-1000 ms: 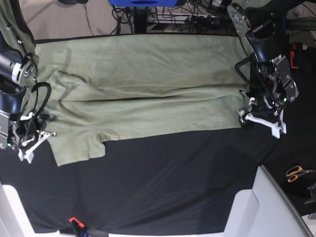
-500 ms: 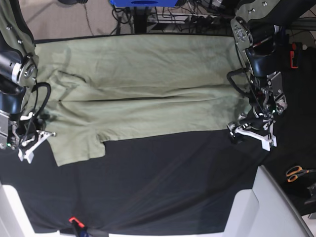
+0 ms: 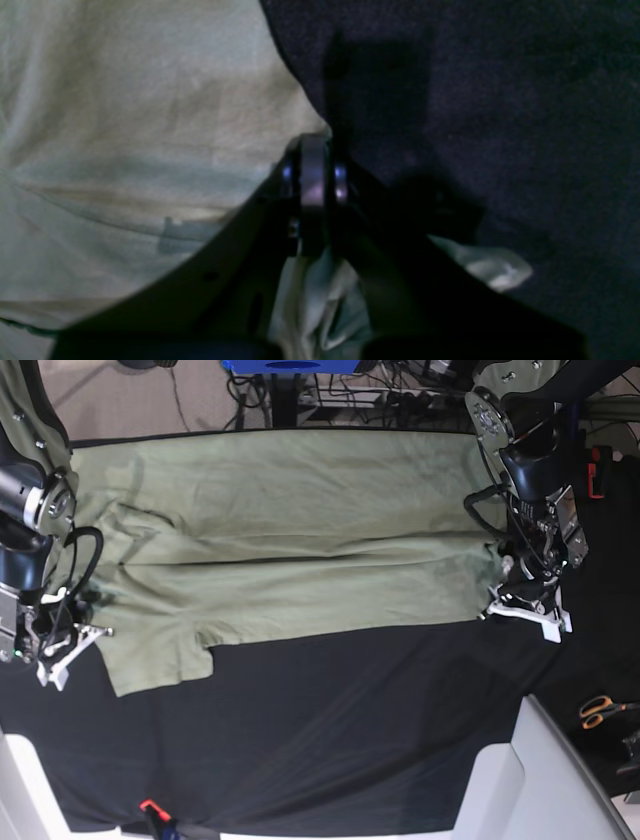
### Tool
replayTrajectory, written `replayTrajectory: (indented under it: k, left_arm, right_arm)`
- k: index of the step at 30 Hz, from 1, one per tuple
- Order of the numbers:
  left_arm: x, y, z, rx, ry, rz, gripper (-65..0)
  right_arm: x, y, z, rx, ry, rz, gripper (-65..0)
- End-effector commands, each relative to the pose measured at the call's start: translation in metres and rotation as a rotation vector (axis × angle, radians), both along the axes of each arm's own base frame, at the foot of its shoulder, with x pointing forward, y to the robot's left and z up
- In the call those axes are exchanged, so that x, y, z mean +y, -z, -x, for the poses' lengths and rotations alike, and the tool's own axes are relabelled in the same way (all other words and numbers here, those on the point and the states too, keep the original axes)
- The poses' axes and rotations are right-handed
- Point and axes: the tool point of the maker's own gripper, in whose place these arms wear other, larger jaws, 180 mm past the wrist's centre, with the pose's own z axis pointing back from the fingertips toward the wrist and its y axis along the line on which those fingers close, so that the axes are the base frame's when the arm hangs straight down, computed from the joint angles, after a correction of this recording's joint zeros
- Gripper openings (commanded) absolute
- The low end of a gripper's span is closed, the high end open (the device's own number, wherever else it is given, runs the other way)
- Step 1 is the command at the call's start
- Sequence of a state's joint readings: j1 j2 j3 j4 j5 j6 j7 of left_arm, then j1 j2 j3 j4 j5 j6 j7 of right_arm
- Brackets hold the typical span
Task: Fold the T-shirt properly
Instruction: 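Hold both side edges and pull them apart to straighten the shirt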
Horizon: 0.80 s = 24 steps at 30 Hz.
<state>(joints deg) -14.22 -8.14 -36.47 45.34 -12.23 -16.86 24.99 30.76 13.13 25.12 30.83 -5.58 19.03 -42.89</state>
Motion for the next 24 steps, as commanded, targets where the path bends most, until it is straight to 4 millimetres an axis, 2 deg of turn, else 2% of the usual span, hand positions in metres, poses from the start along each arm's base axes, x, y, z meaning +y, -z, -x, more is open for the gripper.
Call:
replayTrajectory:
  k: [1,9,13,18,24]
  left_arm:
    - [-0.001,0.012,0.013,0.084,0.016,0.0,-65.0]
    - [0.0,0.005,0.006,0.067,0.017,-0.007,-65.0]
    - [0.01,-0.028,-0.015,-0.02,0.022,-0.069,-65.0]
    - [-0.003,-0.063,-0.04,-0.057,0.126,-0.132,-65.0]
    - [-0.005,-0.09,-0.056,-0.113,0.142,-0.164,-65.0]
  right_arm:
    - [-0.012,-0.016,-0.016,-0.041,0.005,0.026,-65.0]
    - [-0.011,-0.017,-0.018,-0.047,0.004,0.026,-65.0]
    - [-0.019,-0.032,-0.031,-0.131,0.006,0.066,-65.0]
    - [-0.023,-0.051,-0.045,-0.198,0.002,0.099,-65.0]
    - [-0.027,-0.065,-0.055,-0.247,0.003,0.121,-65.0]
